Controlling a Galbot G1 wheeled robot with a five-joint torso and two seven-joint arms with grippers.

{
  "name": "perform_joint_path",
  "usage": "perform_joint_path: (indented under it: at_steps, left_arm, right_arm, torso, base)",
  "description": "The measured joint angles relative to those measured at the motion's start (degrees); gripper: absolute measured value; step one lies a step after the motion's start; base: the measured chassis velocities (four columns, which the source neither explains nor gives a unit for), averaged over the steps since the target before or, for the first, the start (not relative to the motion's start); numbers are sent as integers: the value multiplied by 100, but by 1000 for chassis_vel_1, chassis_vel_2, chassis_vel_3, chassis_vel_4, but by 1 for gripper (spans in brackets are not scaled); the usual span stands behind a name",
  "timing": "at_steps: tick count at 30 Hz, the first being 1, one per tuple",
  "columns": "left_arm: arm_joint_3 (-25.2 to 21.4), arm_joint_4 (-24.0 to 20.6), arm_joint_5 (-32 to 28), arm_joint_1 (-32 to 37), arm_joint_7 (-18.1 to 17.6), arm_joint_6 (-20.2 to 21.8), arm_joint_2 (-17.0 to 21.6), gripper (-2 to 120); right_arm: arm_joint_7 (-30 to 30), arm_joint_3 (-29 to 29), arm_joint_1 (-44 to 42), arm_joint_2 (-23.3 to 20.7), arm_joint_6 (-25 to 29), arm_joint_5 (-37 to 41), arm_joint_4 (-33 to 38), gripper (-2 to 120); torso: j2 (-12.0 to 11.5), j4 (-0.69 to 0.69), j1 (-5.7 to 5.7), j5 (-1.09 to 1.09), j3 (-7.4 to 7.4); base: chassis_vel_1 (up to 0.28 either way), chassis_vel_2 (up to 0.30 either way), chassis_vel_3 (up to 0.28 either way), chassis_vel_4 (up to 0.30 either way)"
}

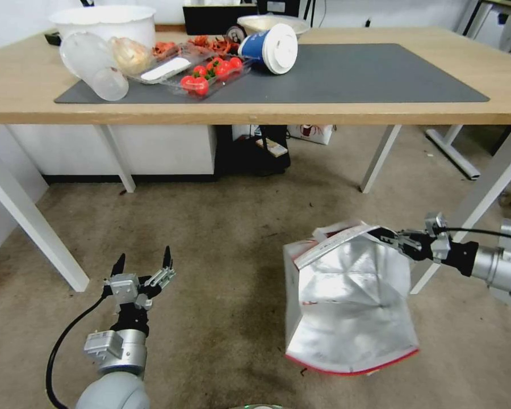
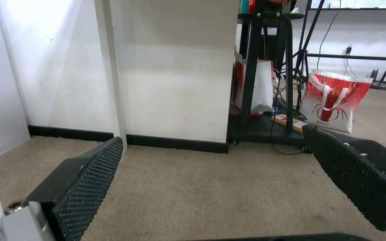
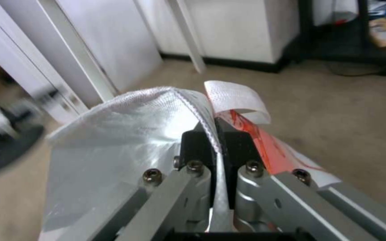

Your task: Pick up the food delivery bag from the floor and place it on the table.

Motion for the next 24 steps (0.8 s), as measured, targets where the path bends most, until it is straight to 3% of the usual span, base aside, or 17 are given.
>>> perform_joint_path:
  at_steps: [10,24]
  left_arm:
    - [-21,-2,17,2,-3,-11,-36,100]
    - [-76,-31,-13,30,-59,-18,-106,100]
  right_arm:
    - [598,-100,-26,-282,-150,1569,619,0]
    - [913,-148,-183,-379,-130,2120,1330,0]
  torso:
    - [0,0,0,1,0]
    - [0,0,0,1,0]
  base:
    - [0,0,0,0]
    - [0,0,0,0]
